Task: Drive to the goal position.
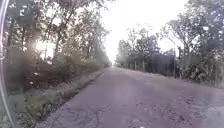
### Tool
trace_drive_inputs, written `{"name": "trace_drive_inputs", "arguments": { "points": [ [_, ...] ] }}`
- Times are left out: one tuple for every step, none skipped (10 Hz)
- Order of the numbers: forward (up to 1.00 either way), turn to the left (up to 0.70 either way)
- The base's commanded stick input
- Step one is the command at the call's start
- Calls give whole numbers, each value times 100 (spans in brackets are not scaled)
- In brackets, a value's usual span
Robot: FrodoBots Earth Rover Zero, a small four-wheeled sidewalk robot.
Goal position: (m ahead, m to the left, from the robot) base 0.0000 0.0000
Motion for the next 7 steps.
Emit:
{"name": "trace_drive_inputs", "arguments": {
  "points": [
    [10, 1],
    [10, 1],
    [10, 1],
    [10, 1],
    [10, 1],
    [10, 1],
    [10, 1]
  ]
}}
